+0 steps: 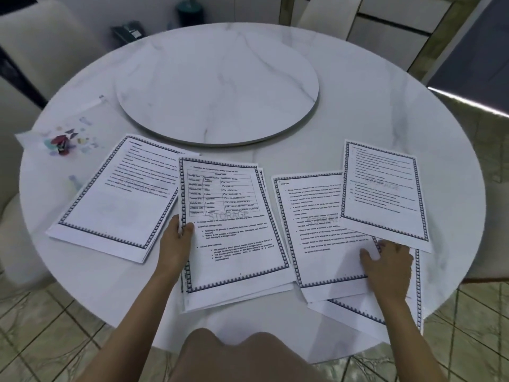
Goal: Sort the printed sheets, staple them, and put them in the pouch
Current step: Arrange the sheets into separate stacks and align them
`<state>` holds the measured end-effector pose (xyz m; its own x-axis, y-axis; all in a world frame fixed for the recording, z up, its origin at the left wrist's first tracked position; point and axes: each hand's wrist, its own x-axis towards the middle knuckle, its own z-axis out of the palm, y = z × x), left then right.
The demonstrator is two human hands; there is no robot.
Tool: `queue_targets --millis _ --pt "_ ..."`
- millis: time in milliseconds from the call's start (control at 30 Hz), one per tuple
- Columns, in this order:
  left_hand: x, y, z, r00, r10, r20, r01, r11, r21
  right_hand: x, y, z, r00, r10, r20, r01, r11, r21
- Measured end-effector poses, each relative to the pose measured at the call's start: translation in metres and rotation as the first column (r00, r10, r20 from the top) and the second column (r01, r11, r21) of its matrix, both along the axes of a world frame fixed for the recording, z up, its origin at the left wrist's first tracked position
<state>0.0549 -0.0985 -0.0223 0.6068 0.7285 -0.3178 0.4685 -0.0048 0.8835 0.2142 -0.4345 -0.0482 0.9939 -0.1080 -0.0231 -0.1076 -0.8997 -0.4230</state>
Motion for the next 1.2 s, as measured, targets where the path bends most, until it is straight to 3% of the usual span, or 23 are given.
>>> queue_targets --millis 133,400,633,833,1067,1200 --pt "-0.010 0.009 0.004 1.000 0.009 0.024 -0.009 0.999 0.031 -0.006 0.003 0.005 0.988 -0.130 -0.088 0.122 0.988 -0.091" --pt "-0.033 0.041 0.008 1.000 0.013 -0.014 -0.013 0.999 0.032 -0.005 0.014 0.016 0.953 -0.225 -0.203 0.216 0.974 -0.065" --pt "-0.045 0.061 0.014 0.999 0.012 0.046 -0.013 1.000 0.020 -0.010 0.032 0.026 0.906 -0.342 -0.251 0.363 0.931 0.040" --pt "-0.056 0.081 0.012 0.999 -0.005 0.037 0.005 1.000 -0.010 -0.025 0.042 0.030 0.934 -0.201 -0.294 0.278 0.928 0.247" --pt "-0.055 0.078 0.011 0.999 0.008 0.052 -0.007 1.000 -0.021 -0.036 0.063 0.038 0.877 -0.162 -0.453 0.410 0.744 0.528" --pt "-0.052 0.076 0.005 0.999 0.003 0.049 -0.002 0.999 -0.035 -0.044 0.080 0.042 0.922 -0.041 -0.385 0.293 0.723 0.625"
